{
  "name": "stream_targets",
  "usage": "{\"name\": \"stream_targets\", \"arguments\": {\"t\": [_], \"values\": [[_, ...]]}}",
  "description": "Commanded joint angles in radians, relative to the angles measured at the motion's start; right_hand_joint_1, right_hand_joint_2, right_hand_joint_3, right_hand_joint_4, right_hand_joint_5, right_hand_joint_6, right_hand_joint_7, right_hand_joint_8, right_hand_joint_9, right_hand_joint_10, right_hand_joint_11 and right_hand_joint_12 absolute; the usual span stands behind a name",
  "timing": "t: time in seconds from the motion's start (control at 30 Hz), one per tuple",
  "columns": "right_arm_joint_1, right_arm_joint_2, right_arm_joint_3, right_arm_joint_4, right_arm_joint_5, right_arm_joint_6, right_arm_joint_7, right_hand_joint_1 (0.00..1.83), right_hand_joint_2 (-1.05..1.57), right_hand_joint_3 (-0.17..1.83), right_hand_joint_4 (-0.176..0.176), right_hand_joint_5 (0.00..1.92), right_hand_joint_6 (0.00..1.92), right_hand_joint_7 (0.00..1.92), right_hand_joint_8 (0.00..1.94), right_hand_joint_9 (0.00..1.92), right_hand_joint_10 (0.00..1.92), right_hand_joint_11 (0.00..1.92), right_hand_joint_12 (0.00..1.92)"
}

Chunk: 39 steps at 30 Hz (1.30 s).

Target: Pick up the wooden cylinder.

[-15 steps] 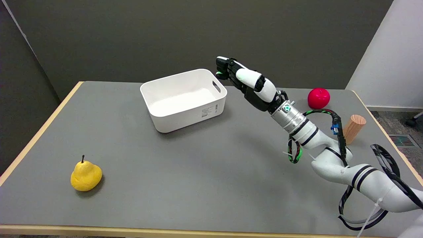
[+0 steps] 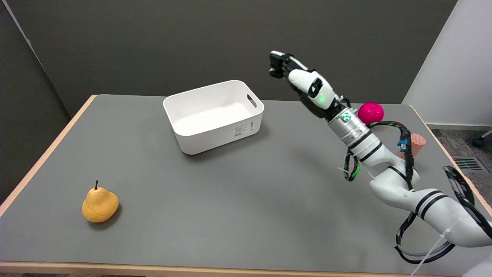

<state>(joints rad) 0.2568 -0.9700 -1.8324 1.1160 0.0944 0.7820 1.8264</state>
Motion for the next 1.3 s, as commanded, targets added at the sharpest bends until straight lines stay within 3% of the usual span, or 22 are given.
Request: {"name": "stream_targets", "arguments": {"t": [0.03, 0.17, 0.27, 0.4, 0.53, 0.67, 0.77, 0.83, 1.0, 1.1, 1.17, 1.27, 1.3], "values": [[-0.094, 0.006, 0.262, 0.056, 0.066, -0.004, -0.127, 0.26, 0.68, 0.99, -0.091, 0.09, 0.37, 0.12, 0.31, 0.08, 0.62, 0.00, 0.93], [-0.134, 0.007, 0.353, 0.056, 0.117, 0.050, -0.231, 0.18, 0.71, 0.97, -0.060, 0.15, 0.40, 0.22, 0.33, 0.16, 0.71, 0.00, 1.05], [-0.159, 0.019, 0.408, 0.056, 0.201, 0.076, -0.315, 0.18, 0.72, 0.97, -0.056, 0.17, 0.41, 0.25, 0.34, 0.19, 0.73, 0.01, 1.08], [-0.190, 0.060, 0.464, 0.036, 0.282, 0.097, -0.387, 0.19, 0.72, 0.97, -0.072, 0.18, 0.42, 0.27, 0.35, 0.19, 0.73, 0.01, 1.07], [-0.215, 0.109, 0.495, 0.004, 0.310, 0.106, -0.398, 0.20, 0.72, 0.97, -0.116, 0.17, 0.44, 0.24, 0.35, 0.14, 0.67, 0.00, 1.04], [-0.226, 0.135, 0.517, -0.033, 0.317, 0.123, -0.398, 0.17, 0.79, 0.88, -0.144, 0.15, 0.39, 0.17, 0.28, 0.08, 0.57, 0.00, 0.86], [-0.228, 0.140, 0.536, -0.065, 0.326, 0.131, -0.394, 0.16, 0.78, 0.97, -0.158, 0.11, 0.38, 0.12, 0.26, 0.04, 0.49, 0.00, 0.77], [-0.229, 0.140, 0.550, -0.088, 0.333, 0.136, -0.393, 0.16, 0.88, 0.80, -0.163, 0.11, 0.35, 0.10, 0.25, 0.02, 0.49, 0.00, 0.66], [-0.235, 0.140, 0.586, -0.134, 0.340, 0.145, -0.391, 0.14, 0.84, 0.88, -0.168, 0.10, 0.35, 0.09, 0.24, 0.02, 0.45, 0.00, 0.60], [-0.236, 0.144, 0.607, -0.158, 0.340, 0.145, -0.391, 0.15, 0.85, 0.86, -0.171, 0.09, 0.35, 0.08, 0.25, 0.03, 0.46, 0.00, 0.62], [-0.238, 0.145, 0.614, -0.176, 0.340, 0.145, -0.391, 0.17, 0.81, 0.96, -0.174, 0.09, 0.36, 0.09, 0.24, 0.03, 0.45, 0.00, 0.70], [-0.239, 0.148, 0.626, -0.208, 0.340, 0.145, -0.388, 0.16, 0.86, 0.86, -0.176, 0.09, 0.35, 0.09, 0.25, 0.03, 0.47, 0.00, 0.67], [-0.239, 0.148, 0.628, -0.215, 0.340, 0.145, -0.386, 0.17, 0.82, 0.94, -0.176, 0.09, 0.36, 0.10, 0.25, 0.03, 0.46, 0.00, 0.71]]}}
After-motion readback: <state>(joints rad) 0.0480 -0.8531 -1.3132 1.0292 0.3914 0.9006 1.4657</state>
